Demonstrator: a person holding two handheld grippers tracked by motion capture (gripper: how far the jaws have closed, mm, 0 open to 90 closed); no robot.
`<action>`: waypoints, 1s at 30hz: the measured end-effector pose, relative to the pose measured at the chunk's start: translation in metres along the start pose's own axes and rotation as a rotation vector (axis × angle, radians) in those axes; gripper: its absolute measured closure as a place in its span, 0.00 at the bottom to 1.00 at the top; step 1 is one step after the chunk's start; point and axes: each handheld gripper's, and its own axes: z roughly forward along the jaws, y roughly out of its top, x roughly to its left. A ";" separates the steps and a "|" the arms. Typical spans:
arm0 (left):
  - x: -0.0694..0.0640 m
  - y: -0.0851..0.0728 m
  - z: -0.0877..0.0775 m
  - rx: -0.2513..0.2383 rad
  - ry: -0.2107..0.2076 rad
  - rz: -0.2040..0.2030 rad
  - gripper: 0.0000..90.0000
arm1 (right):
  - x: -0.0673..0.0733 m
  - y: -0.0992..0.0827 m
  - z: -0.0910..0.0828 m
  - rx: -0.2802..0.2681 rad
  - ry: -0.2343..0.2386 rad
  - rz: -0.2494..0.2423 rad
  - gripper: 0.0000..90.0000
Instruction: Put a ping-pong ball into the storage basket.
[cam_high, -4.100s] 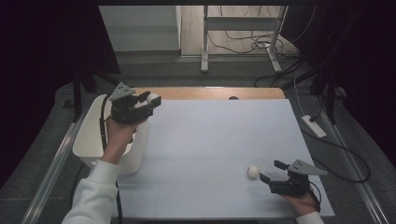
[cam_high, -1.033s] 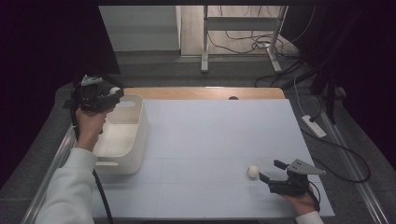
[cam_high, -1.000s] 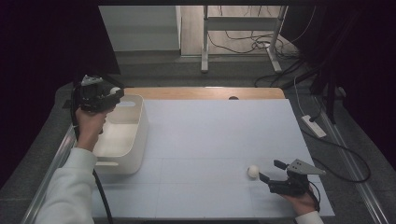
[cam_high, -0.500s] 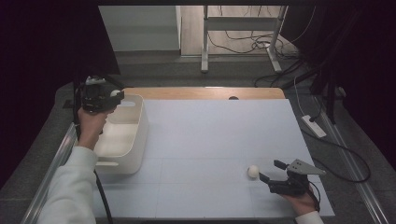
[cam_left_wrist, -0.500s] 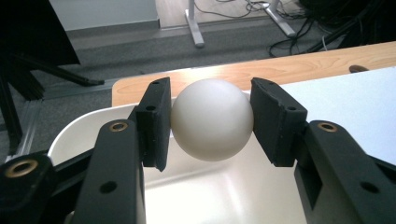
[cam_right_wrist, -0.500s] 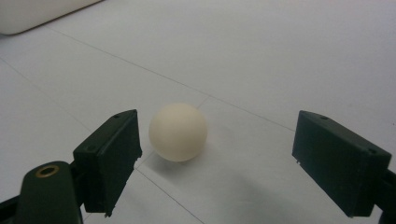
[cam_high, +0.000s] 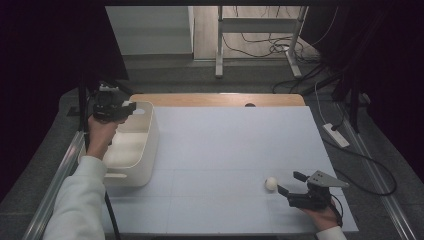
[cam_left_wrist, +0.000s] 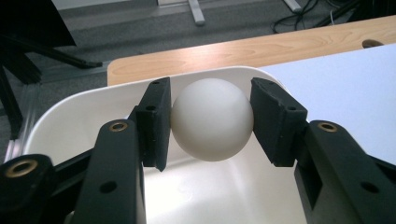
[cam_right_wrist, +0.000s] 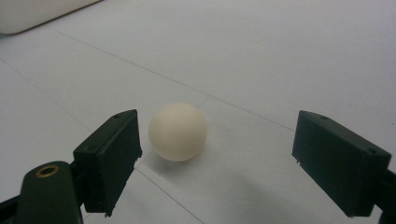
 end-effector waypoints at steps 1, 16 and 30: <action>0.000 0.000 0.001 0.003 -0.002 -0.001 0.56 | 0.000 0.000 0.000 0.000 0.000 0.000 0.17; -0.004 -0.002 0.008 0.033 -0.008 0.018 0.56 | 0.000 0.000 0.000 0.000 0.002 -0.004 0.17; -0.003 -0.001 0.002 -0.020 -0.024 -0.001 0.22 | 0.000 0.000 0.001 0.004 0.007 -0.009 0.17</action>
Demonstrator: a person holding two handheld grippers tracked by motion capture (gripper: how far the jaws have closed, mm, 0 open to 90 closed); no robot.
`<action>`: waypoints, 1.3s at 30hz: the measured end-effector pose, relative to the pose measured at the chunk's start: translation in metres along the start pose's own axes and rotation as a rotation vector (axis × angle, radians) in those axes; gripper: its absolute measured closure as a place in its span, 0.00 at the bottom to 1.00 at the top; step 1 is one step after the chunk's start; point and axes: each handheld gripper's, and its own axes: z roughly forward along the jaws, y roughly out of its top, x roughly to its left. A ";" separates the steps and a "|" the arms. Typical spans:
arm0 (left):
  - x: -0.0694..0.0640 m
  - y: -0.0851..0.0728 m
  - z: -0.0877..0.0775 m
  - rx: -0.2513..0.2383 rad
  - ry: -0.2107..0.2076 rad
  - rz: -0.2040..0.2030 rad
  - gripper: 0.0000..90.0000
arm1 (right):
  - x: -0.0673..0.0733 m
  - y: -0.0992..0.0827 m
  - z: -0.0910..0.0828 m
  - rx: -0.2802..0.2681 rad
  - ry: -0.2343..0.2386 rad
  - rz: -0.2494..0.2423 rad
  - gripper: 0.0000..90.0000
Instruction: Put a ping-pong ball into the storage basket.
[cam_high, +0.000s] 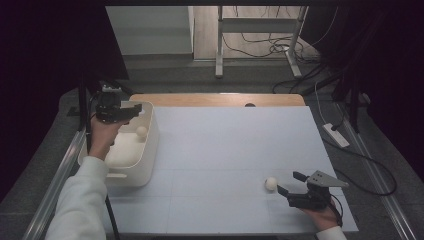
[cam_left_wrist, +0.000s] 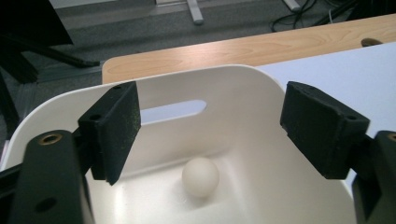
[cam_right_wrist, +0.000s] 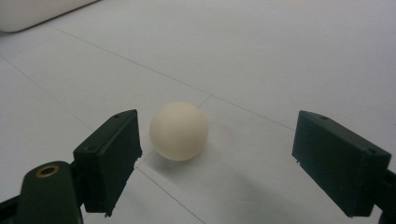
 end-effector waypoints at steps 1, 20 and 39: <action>0.000 0.000 -0.001 -0.005 -0.004 -0.002 0.21 | 0.000 0.000 0.000 0.002 0.000 0.000 0.17; -0.007 0.001 -0.015 -0.053 -0.062 0.018 0.22 | 0.000 0.000 0.000 0.003 0.001 0.000 0.17; -0.022 0.002 -0.037 -0.133 -0.169 0.042 0.22 | -0.002 0.001 0.000 -0.006 0.005 0.021 0.17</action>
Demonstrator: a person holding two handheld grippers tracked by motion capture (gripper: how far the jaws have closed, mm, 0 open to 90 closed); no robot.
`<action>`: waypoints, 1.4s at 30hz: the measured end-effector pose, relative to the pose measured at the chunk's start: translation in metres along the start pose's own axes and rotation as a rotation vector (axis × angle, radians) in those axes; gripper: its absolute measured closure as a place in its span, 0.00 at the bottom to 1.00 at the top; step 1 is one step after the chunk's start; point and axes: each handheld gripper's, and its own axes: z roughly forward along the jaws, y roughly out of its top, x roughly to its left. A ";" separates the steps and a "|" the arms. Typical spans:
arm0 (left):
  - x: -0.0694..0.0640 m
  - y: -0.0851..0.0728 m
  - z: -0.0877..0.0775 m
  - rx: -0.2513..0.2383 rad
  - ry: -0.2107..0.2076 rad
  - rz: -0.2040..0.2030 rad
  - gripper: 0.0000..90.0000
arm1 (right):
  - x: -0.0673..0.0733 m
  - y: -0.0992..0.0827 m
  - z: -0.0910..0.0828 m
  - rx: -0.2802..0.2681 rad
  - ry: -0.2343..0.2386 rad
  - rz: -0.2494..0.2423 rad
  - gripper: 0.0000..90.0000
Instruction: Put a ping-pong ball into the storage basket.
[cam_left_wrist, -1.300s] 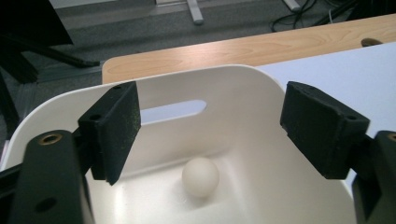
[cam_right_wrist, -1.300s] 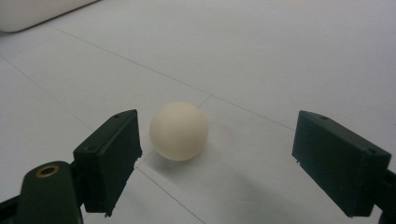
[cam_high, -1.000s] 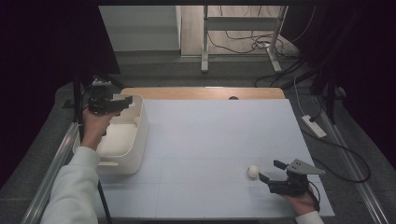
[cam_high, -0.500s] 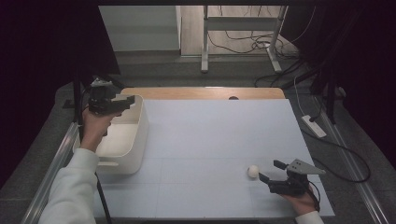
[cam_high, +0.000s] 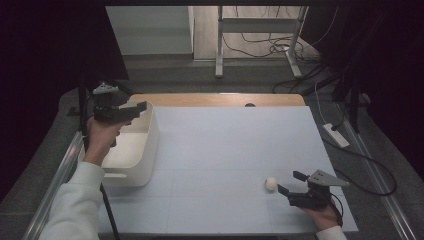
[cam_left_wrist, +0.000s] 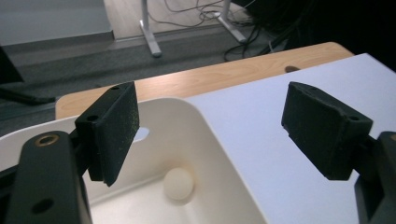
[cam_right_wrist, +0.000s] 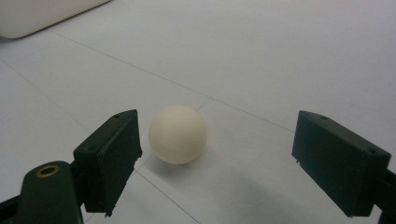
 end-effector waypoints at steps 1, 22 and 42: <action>-0.001 0.000 0.000 -0.001 -0.002 0.004 0.22 | 0.000 0.000 0.000 0.001 -0.001 -0.001 0.17; -0.027 0.004 -0.008 -0.044 -0.139 0.053 0.22 | 0.002 -0.002 -0.005 -0.004 -0.006 -0.003 0.18; -0.051 0.002 -0.014 -0.049 -0.204 0.116 0.22 | 0.002 0.001 -0.001 -0.007 -0.006 -0.001 0.18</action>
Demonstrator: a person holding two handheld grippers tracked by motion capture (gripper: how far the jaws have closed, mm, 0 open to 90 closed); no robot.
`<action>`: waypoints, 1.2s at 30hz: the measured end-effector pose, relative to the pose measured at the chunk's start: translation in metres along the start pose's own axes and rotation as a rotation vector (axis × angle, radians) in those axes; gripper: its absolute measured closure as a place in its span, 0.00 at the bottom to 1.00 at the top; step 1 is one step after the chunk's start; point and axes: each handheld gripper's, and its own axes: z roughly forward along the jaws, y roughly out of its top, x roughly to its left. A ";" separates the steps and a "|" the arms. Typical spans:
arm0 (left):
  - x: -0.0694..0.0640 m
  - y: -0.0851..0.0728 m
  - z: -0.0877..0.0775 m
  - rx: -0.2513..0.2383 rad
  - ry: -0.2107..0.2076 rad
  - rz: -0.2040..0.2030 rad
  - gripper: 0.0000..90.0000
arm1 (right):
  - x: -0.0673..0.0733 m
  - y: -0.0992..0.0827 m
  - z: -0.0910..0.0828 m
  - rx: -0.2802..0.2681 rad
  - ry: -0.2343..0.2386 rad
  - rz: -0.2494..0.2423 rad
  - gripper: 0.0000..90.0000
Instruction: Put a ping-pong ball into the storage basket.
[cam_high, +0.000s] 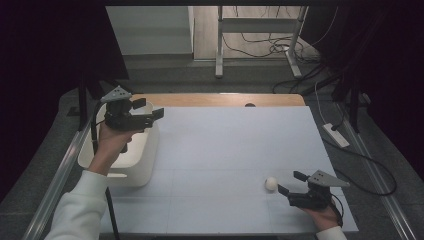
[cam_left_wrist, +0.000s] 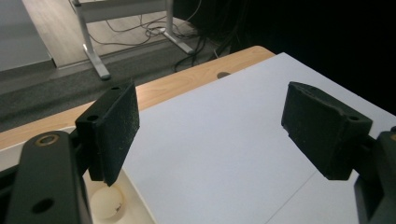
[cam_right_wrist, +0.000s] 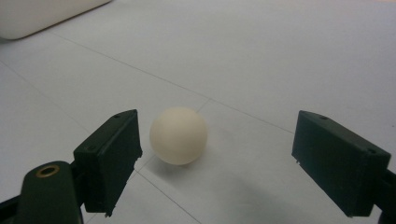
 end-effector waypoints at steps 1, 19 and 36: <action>-0.001 0.000 0.001 -0.002 -0.005 -0.002 0.22 | 0.000 0.000 0.000 -0.001 -0.001 0.003 0.17; -0.023 0.004 0.014 0.005 -0.063 0.046 0.22 | -0.001 0.001 0.001 -0.001 0.004 0.004 0.18; -0.039 0.008 0.029 0.031 -0.107 0.079 0.22 | 0.000 0.001 0.001 0.003 0.004 -0.004 0.18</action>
